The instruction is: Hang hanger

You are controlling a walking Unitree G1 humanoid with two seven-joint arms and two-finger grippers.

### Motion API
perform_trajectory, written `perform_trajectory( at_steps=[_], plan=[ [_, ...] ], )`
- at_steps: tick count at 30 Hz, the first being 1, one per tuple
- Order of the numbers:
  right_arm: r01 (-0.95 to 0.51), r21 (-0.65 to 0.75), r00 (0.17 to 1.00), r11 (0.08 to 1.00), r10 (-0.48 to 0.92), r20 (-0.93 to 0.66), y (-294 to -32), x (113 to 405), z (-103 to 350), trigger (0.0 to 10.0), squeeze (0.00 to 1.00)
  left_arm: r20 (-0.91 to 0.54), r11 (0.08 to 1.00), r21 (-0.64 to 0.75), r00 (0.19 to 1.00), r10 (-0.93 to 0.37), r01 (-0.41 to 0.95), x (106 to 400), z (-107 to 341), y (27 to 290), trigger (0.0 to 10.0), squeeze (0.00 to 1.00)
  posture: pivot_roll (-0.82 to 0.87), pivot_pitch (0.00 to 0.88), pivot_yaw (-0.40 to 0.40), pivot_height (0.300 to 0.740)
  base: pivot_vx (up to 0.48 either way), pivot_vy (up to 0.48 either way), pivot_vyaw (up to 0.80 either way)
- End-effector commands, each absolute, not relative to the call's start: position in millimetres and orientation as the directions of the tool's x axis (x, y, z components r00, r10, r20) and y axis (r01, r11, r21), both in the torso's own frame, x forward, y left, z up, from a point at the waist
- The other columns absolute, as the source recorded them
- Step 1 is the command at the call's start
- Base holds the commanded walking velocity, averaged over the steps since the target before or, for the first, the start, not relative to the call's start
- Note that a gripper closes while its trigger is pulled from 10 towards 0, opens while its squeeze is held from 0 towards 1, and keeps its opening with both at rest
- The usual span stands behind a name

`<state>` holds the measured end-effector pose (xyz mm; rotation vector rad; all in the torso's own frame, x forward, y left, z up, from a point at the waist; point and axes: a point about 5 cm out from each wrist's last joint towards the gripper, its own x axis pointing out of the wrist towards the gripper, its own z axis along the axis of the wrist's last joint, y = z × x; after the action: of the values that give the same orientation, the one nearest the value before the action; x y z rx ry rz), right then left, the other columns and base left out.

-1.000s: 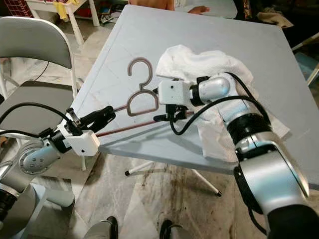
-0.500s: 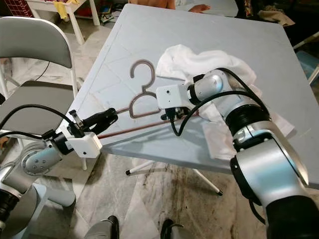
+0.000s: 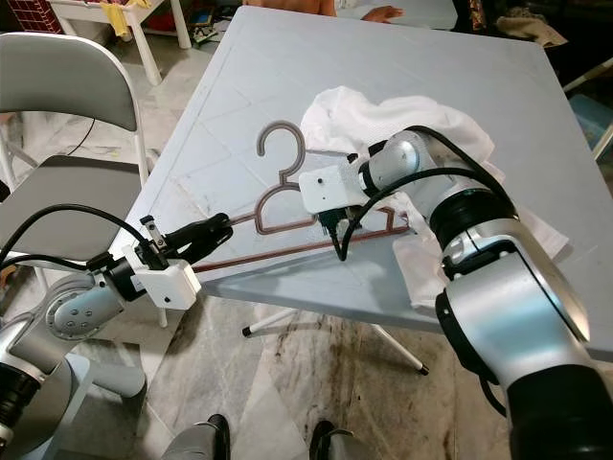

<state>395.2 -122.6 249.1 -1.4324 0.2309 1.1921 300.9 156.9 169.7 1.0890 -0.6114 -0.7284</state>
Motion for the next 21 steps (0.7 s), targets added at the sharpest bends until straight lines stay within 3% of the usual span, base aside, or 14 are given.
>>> perform_trajectory(
  at_steps=[1, 21],
  plan=[
    [-0.727, -0.622, 0.472, -0.29, 0.446, -0.76, -133, 396, 265, 0.0, 0.0, -0.009, 0.206, 0.94, 0.622, -0.783, 0.273, 296, 153, 161, 0.0, 0.0, 0.17, 0.22, -0.018, 0.74, 0.0, 0.0, 0.0],
    [-0.832, -0.514, 0.385, -0.209, 0.452, -0.805, -166, 389, 257, 0.0, 0.0, 0.01, 0.24, 0.94, 0.683, -0.73, 0.242, 305, 153, 171, 0.0, 0.0, 0.17, 0.217, -0.022, 0.74, 0.0, 0.0, 0.0]
  ],
)
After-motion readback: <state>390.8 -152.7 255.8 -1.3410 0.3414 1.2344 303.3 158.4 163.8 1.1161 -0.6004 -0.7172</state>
